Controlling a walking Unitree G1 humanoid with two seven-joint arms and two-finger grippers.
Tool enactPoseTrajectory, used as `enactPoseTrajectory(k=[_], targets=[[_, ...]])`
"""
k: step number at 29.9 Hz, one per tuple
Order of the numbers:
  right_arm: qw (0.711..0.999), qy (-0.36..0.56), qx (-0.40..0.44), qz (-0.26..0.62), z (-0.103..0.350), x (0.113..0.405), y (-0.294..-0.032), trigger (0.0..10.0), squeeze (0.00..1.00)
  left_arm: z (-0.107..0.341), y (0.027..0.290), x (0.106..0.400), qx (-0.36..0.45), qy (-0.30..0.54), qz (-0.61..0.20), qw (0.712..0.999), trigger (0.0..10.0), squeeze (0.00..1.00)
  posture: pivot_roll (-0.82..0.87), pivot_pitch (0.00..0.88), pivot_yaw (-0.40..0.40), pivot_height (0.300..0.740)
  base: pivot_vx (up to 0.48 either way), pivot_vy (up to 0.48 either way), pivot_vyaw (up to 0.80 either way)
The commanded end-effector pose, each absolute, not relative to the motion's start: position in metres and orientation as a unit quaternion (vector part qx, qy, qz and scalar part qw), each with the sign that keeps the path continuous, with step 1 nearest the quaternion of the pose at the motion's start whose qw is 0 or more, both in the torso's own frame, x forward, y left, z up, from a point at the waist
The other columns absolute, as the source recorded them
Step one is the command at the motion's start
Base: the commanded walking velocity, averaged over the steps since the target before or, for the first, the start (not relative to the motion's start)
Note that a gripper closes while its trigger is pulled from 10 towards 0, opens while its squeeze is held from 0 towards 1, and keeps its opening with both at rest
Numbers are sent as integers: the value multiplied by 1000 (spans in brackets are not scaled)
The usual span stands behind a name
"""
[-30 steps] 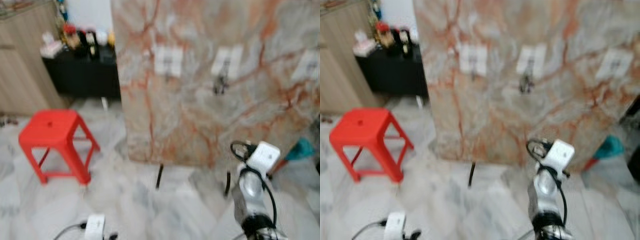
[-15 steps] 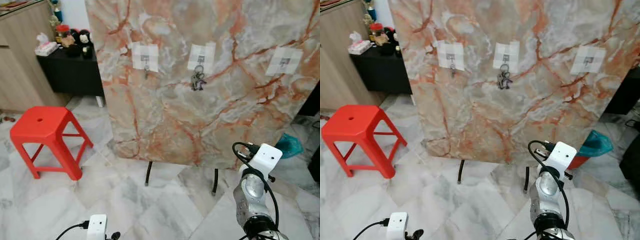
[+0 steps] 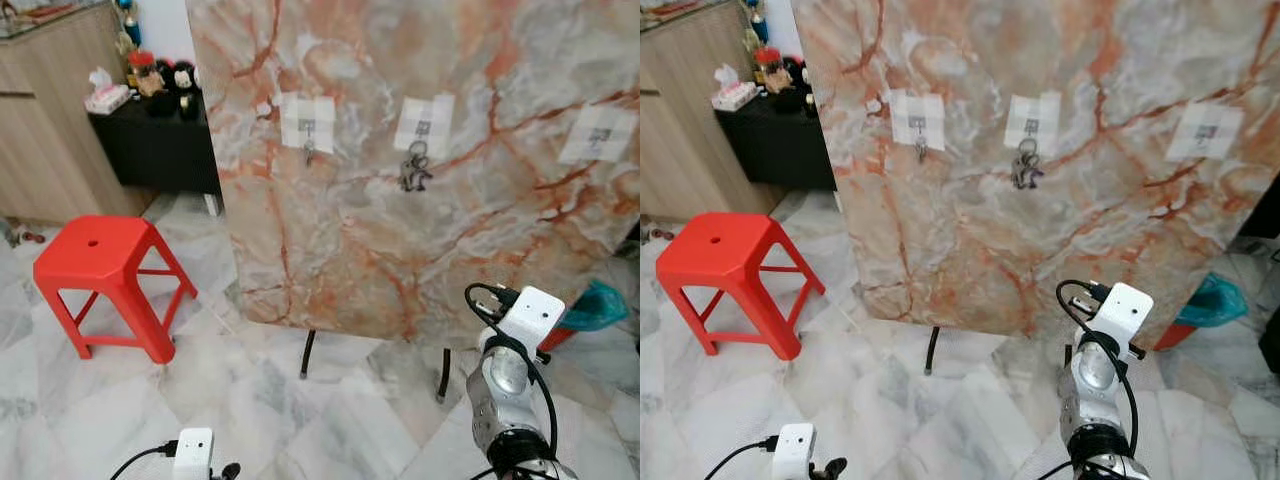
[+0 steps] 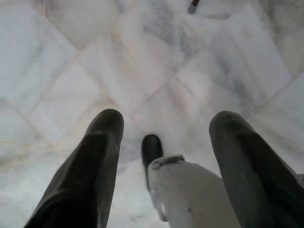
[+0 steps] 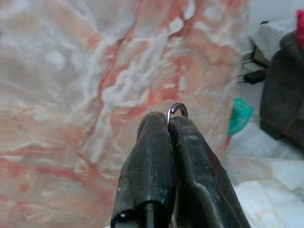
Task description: Hang keys on a hook
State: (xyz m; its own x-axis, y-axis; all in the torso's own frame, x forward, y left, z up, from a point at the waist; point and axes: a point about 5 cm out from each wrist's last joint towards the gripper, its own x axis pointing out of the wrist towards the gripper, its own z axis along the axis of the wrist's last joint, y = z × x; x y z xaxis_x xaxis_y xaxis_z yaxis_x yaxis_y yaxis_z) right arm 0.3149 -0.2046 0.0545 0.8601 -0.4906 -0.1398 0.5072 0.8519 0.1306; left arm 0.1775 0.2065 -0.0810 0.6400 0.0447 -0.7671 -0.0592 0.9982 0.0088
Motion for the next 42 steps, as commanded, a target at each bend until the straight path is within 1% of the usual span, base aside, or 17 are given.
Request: enactPoseTrajectory(k=[1,3,11,24,27,30,31,35,42], targets=[[957,51,81,-273,55,314,-213,10000,0,-80,203,181,-15,420,26,907,10000,0,28,0,-38,740,315,0,-663],[957,52,81,-274,54,313,-214,10000,0,-80,203,181,-14,420,26,907,10000,0,23,0,-35,740,319,0,-525],[957,52,75,-275,55,313,-215,10000,0,-80,203,182,-11,420,23,907,10000,0,25,0,-39,740,303,0,0],[956,40,73,-281,59,314,-219,10000,0,-80,202,181,-10,421,24,907,10000,0,23,0,-41,740,0,0,0],[956,18,73,-284,66,316,-221,10000,0,-80,202,181,-9,421,23,907,10000,0,24,0,-39,740,0,0,0],[952,8,95,-290,71,319,-223,10000,0,-80,202,181,-10,421,22,907,10000,0,24,0,-38,740,0,0,0],[947,-3,104,-305,78,322,-229,10000,0,-80,202,182,-9,421,22,907,10000,0,24,0,-37,740,0,0,0],[945,-16,91,-314,89,327,-235,10000,0,-79,203,183,-9,420,23,907,10000,0,22,0,-38,740,0,0,0],[950,-51,75,-300,105,334,-230,10000,0,-79,202,184,-5,419,14,908,10000,0,7,0,-30,740,0,0,0]])
